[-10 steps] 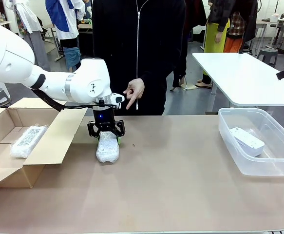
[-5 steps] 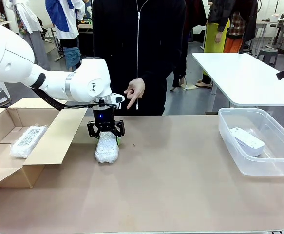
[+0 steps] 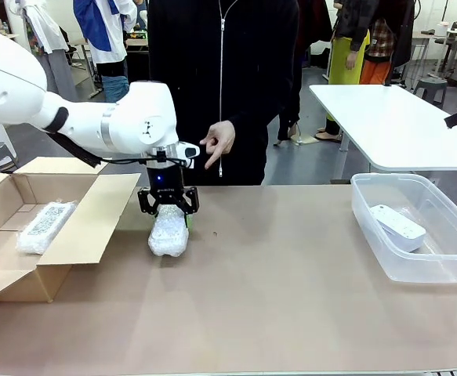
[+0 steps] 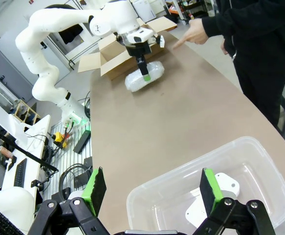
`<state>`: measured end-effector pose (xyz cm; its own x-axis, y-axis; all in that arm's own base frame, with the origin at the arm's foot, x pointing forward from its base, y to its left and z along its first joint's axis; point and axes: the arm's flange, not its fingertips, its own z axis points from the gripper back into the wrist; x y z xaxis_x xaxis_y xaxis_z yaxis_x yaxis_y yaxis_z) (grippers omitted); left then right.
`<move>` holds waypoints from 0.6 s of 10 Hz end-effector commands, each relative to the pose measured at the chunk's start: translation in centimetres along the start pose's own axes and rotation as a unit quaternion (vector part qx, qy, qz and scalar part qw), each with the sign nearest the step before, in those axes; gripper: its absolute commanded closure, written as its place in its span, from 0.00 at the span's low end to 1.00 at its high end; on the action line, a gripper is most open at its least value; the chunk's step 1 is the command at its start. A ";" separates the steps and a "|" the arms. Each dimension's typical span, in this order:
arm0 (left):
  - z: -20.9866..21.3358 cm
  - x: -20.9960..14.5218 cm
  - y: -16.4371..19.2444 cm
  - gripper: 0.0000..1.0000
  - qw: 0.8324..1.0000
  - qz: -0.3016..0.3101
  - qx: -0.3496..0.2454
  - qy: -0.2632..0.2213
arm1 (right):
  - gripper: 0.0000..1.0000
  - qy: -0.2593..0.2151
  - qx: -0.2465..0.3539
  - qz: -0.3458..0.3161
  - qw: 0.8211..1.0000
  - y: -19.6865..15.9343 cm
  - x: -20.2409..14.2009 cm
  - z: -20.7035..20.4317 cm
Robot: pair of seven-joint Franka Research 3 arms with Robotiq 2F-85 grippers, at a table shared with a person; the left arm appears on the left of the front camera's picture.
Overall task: Separate and place wrapped and unwrapped clocks.
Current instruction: Pick up the Digital clock indicated by the person.
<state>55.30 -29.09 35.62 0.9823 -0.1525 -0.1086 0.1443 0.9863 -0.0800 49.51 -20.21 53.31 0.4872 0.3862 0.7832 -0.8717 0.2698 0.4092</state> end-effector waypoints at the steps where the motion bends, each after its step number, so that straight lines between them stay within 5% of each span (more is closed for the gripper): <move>1: 3.0 -0.5 0.5 1.00 1.000 -0.008 0.002 -0.002 | 0.00 -0.002 0.004 0.000 1.000 0.0 0.1 0.0; 2: 4.6 -0.8 0.4 0.38 1.000 -0.018 0.003 -0.007 | 0.00 -0.002 0.004 0.000 1.000 0.0 0.1 0.0; 3: 6.5 -1.3 0.2 0.38 0.999 -0.030 0.003 -0.022 | 0.00 -0.002 0.004 0.000 1.000 0.0 0.1 0.0; 4: 7.8 -1.7 0.0 0.58 0.999 -0.039 0.000 -0.030 | 0.00 -0.002 0.004 0.000 1.000 0.0 0.1 0.0; 5: 9.2 -2.1 -0.1 0.38 0.998 -0.052 -0.007 -0.033 | 0.00 -0.002 0.004 0.000 1.000 0.0 0.1 0.0; 6: 10.7 -2.5 -0.4 0.78 0.997 -0.061 -0.001 -0.041 | 0.00 -0.002 0.004 0.000 1.000 0.0 0.1 0.0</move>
<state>54.23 -28.81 45.59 0.9726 -0.2316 -0.0191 0.2291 0.9694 -0.0884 49.51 -20.21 53.30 0.4873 0.3862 0.7832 -0.8716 0.2697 0.4094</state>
